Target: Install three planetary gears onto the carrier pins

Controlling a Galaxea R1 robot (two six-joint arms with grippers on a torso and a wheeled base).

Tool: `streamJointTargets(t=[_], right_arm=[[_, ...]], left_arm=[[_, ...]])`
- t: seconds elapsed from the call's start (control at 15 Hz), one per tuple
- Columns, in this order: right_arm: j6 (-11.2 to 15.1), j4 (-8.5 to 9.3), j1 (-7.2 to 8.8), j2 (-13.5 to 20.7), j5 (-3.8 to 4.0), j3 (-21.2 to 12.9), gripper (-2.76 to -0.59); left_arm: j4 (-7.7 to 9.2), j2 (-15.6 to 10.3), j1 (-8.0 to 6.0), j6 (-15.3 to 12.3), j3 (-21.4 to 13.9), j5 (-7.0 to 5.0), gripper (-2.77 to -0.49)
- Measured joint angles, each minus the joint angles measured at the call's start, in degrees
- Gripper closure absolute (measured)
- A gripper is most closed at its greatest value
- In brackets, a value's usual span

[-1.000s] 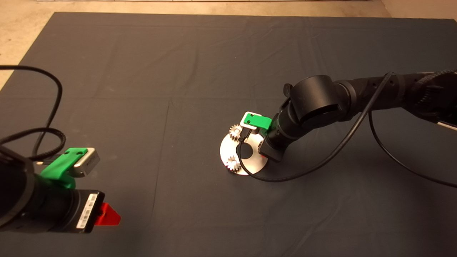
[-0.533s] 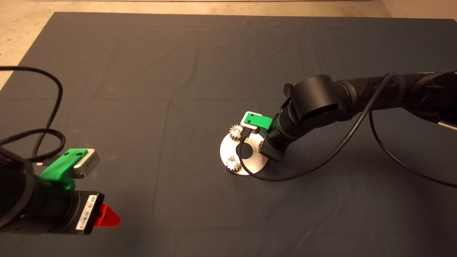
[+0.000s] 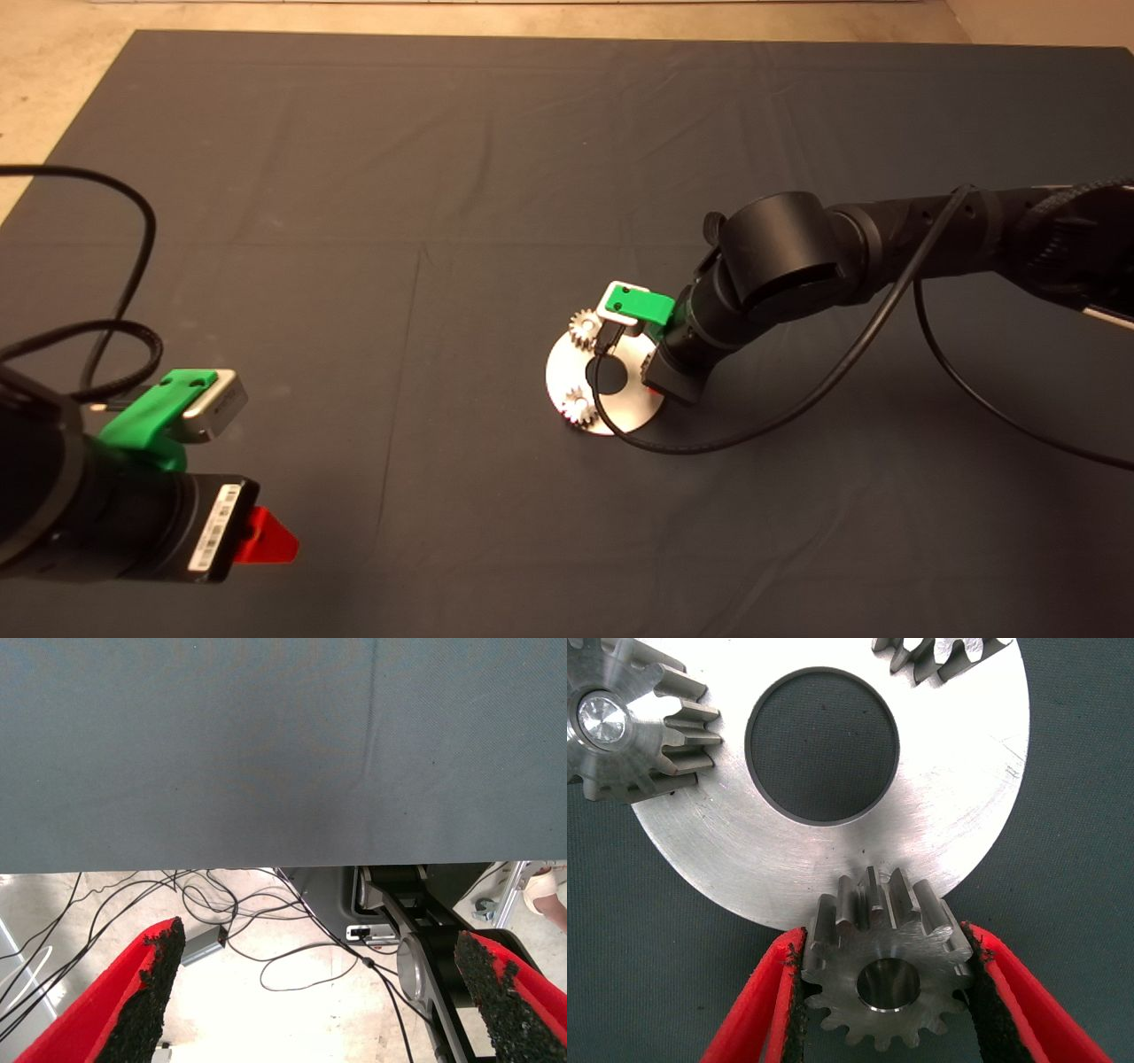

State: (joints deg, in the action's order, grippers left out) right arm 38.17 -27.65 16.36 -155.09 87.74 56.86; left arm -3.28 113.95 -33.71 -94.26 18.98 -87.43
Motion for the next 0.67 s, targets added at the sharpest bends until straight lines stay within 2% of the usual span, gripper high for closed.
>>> streamJointTargets(t=[0.67], right_arm=[[-0.02, 0.00, -0.02, -0.34, -0.33, 1.42, -1.07]], left_arm=[[0.06, 0.00, 0.00, -0.04, 0.00, 0.00, -2.18]])
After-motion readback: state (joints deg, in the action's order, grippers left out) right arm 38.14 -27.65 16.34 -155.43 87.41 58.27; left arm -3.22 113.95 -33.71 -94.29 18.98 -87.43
